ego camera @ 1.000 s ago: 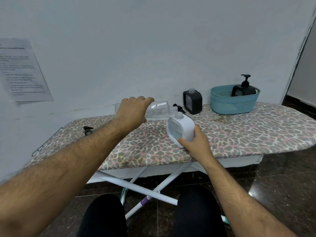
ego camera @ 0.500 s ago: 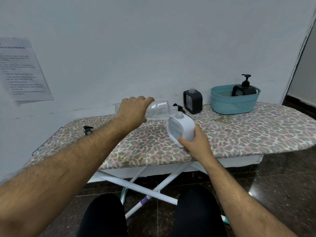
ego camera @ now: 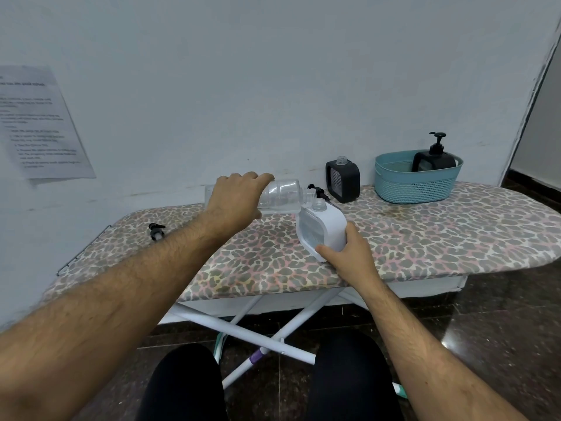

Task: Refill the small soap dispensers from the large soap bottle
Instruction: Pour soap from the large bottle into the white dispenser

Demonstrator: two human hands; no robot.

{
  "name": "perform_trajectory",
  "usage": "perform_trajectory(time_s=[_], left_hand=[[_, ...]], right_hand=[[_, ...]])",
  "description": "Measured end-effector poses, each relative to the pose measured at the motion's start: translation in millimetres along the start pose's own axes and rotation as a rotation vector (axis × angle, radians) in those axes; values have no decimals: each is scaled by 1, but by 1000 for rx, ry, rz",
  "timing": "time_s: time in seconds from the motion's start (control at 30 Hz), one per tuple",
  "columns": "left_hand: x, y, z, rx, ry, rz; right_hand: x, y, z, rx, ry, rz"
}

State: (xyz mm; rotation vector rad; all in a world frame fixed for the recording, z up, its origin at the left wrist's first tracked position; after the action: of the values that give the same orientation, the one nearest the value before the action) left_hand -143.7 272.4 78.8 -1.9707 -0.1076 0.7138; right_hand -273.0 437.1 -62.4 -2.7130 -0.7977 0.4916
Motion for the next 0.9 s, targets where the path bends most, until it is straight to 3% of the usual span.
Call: perform_trajectory(time_s=[0.9], left_hand=[[22, 29, -5, 267, -134, -35]], right_hand=[[2, 0, -1, -20, 1, 0]])
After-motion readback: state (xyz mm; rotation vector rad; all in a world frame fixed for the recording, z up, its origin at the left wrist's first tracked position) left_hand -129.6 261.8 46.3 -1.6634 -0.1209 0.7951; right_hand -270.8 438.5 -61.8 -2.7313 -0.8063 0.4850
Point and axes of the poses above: each hand's wrist, its own x-axis away from the middle knuckle, its own y-axis out of the palm, z = x × y, the point moved 5 cm from there along -x, towards the middle knuckle, and after that the axes turned 2 degrees about z, right-handed, at the moved point
